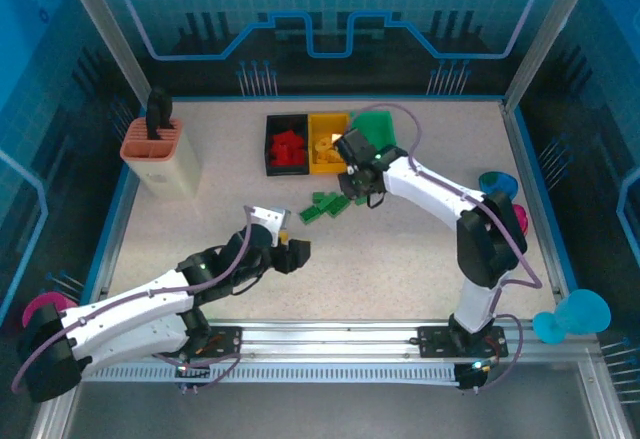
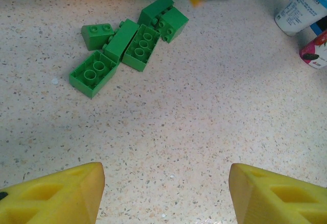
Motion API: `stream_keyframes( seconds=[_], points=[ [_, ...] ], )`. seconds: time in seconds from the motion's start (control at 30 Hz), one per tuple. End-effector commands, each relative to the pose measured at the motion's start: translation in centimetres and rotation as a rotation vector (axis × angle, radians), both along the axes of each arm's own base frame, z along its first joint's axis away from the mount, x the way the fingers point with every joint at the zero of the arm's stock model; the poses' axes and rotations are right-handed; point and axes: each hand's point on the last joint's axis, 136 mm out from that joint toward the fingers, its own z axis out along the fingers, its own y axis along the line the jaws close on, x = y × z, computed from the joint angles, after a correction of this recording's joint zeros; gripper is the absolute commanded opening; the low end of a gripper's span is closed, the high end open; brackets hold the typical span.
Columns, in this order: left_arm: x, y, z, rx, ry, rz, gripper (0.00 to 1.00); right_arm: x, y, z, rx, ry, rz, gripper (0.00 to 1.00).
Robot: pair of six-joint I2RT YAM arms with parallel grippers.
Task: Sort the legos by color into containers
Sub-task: Pick up the lego from the center of the table, then place the lego in the container.
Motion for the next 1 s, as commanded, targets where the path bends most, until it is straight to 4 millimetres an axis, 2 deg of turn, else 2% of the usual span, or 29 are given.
stream_keyframes(
  seconds=[0.0,0.07,0.17,0.43,0.53,0.57,0.6,0.67,0.77,0.83,0.9,0.93,0.97],
  points=[
    [-0.7,0.9,-1.1,0.020,0.039,0.028,0.67,2.1,1.0,3.1,0.035,-0.075,0.008,0.30],
    [-1.1,1.2,-1.7,0.025,0.061,0.035,0.66,4.0,1.7,3.5,0.057,-0.094,-0.001,0.30],
    [-1.8,1.6,-2.2,0.023,0.086,0.043,0.66,6.5,3.1,2.9,0.075,-0.099,0.008,0.31],
    [-3.6,2.2,-2.9,0.013,0.135,0.039,0.66,12.2,4.4,0.0,0.056,-0.058,-0.031,0.31],
    [-4.2,2.1,-3.2,0.014,0.150,0.033,0.66,13.6,4.3,-0.9,0.036,-0.069,-0.037,0.32],
    [-4.4,2.0,-3.4,0.015,0.154,0.031,0.66,13.9,4.0,-0.5,0.031,-0.080,-0.043,0.32],
    [-4.5,2.0,-3.5,0.015,0.159,0.029,0.65,14.2,3.8,-1.8,0.006,-0.062,-0.049,0.32],
    [-4.7,1.9,-3.7,0.016,0.162,0.028,0.65,14.5,3.5,-2.3,-0.017,-0.053,-0.055,0.33],
    [-4.7,1.7,-3.5,0.017,0.155,0.028,0.66,14.4,3.7,-2.3,-0.011,-0.046,-0.043,0.41],
    [-4.5,1.7,-3.1,0.019,0.140,0.026,0.66,14.2,3.8,-1.4,-0.003,-0.052,-0.040,0.57],
    [-4.3,1.5,-2.3,0.025,0.118,0.020,0.66,13.7,3.9,0.8,0.004,-0.084,-0.037,0.60],
    [-4.1,1.5,-1.7,0.031,0.102,0.018,0.66,13.3,4.0,3.7,0.020,-0.137,-0.029,0.61],
    [-3.9,1.5,-1.2,0.038,0.086,0.018,0.67,12.9,4.3,5.5,0.036,-0.175,-0.016,0.62]
  ],
)
